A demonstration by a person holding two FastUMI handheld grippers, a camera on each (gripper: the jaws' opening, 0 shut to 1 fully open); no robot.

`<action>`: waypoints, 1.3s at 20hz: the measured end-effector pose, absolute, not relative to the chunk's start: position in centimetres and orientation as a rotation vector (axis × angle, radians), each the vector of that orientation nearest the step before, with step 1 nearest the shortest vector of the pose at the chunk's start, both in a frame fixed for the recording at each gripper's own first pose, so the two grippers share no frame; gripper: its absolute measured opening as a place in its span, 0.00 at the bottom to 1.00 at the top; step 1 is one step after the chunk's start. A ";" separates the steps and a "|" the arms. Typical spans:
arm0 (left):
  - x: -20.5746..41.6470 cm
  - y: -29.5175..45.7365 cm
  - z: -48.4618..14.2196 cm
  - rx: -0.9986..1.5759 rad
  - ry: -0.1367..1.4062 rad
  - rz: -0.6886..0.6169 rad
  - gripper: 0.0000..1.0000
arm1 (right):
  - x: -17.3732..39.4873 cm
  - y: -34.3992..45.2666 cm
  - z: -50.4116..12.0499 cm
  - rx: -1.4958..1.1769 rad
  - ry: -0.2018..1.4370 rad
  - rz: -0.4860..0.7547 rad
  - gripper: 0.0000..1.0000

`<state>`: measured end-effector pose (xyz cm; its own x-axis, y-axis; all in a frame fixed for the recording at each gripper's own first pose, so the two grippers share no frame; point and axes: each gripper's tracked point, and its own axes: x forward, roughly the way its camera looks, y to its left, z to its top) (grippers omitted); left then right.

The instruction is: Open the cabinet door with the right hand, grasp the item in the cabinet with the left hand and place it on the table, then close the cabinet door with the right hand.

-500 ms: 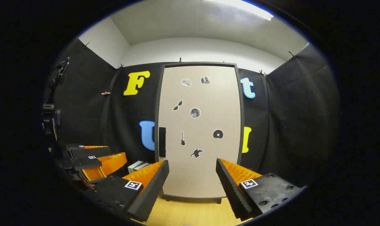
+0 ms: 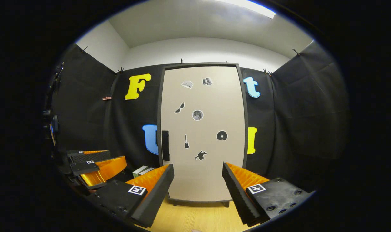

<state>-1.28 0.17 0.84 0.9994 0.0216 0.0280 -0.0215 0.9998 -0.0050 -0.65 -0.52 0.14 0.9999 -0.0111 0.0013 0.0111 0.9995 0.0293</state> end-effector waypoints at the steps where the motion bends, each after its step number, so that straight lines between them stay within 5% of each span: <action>1: -1.4 0.5 0.8 -0.008 -0.030 0.033 0.86 | -0.8 -0.5 0.2 0.028 -0.002 -0.011 0.98; 5: -1.8 1.2 1.0 -0.019 -0.038 0.063 0.94 | -1.1 -0.4 0.4 0.021 -0.003 -0.008 0.98; 26: -3.6 4.6 0.9 -0.031 -0.032 0.062 0.94 | 2.1 5.3 -0.2 0.014 0.001 0.051 0.98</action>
<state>-3.57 4.55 0.94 0.9975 0.0627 0.0311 -0.0617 0.9976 -0.0321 2.06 5.28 -0.20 0.9987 0.0505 -0.0003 -0.0505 0.9986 0.0145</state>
